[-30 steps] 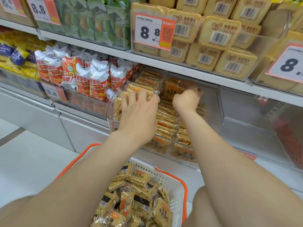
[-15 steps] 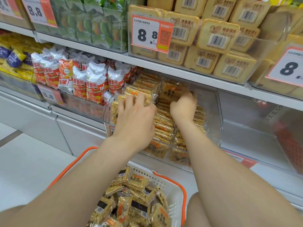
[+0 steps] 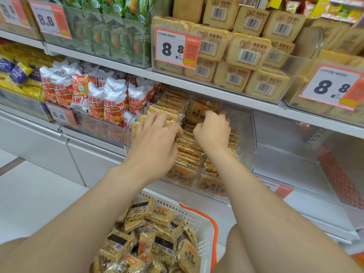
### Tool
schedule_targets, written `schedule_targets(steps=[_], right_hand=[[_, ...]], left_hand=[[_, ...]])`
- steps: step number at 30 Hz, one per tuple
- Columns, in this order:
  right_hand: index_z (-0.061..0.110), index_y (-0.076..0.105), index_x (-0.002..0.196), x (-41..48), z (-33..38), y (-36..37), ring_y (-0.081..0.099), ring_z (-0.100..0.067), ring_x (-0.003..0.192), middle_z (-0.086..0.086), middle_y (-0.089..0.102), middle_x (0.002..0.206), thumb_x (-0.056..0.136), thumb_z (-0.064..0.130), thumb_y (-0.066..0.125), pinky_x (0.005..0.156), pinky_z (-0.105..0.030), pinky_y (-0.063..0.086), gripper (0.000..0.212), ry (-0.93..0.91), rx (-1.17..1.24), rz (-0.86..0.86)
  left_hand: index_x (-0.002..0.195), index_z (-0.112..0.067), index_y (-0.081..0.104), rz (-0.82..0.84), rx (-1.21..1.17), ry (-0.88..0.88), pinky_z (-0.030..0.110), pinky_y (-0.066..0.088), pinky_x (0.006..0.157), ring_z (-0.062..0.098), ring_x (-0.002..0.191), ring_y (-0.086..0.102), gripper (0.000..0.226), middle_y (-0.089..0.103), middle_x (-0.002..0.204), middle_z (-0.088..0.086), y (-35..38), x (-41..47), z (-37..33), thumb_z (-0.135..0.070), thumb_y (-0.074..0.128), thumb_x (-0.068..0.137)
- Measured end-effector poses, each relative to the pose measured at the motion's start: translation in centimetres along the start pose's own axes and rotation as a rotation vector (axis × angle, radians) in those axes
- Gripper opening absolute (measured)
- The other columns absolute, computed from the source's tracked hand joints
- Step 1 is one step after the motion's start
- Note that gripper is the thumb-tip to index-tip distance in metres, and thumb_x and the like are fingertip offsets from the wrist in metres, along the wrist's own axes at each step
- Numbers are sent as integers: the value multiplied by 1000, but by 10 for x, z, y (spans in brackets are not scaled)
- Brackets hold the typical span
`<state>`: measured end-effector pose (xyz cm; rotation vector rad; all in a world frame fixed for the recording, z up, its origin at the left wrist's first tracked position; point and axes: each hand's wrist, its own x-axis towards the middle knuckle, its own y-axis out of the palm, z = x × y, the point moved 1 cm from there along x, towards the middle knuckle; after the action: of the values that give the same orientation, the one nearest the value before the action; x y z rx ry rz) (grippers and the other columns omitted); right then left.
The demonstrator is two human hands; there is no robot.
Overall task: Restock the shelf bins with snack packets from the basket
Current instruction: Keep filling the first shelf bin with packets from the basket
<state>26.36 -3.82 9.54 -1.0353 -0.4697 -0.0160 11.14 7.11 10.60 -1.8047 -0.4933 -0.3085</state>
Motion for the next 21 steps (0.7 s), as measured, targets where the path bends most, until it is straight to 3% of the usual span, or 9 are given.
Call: schedule_targets(steps=[2,5,8,12,16,19,21], right_hand=[[18,68,131,-10,5,-13,60,-31,115,-11,64,125,92,10,54,97,-45,54,42,-68,105,-10],[23,75,105,-34,19,-31,66,-15,85,3,73,96,92,11,52,75,-24,57,29,-169,246,55],[27,72,81,-65,37,-42,67,-16,68,6,72,77,85,15,47,71,-36,61,28,-341,240,173],[20,71,71,-105,42,-36,65,-26,67,-3,70,71,78,16,46,60,-38,59,26,-517,31,420],[11,69,70,-150,17,4,65,-33,65,-10,65,67,80,10,52,48,-38,55,20,-536,-173,793],[11,58,66,-179,-9,36,63,-36,70,-9,59,66,80,4,53,49,-39,47,16,-574,-311,979],[12,53,68,-194,-17,51,57,-32,61,-8,55,67,82,2,56,51,-40,47,17,-613,-379,1077]], left_hand=[[114,-29,68,-72,2,22,45,36,102,23,125,37,24,51,122,-5,-7,-8,1,-20,68,92],[102,-31,63,-28,-8,-1,38,45,84,18,100,47,11,51,95,-11,-18,-22,3,-25,66,93],[94,-33,62,189,-32,-75,36,55,67,13,75,61,2,59,76,-14,-21,-39,11,-32,61,93],[107,-29,62,645,154,-92,41,60,83,22,97,66,20,66,105,-4,-16,-63,18,-45,59,95],[132,-24,60,980,294,-43,38,54,94,27,115,62,41,64,129,3,-3,-88,20,-48,56,99],[134,-23,59,1127,276,-19,45,55,99,28,118,64,41,64,134,2,12,-106,24,-44,58,99],[125,-24,62,1148,256,9,44,59,89,27,109,68,32,68,124,1,21,-114,23,-39,60,97]])
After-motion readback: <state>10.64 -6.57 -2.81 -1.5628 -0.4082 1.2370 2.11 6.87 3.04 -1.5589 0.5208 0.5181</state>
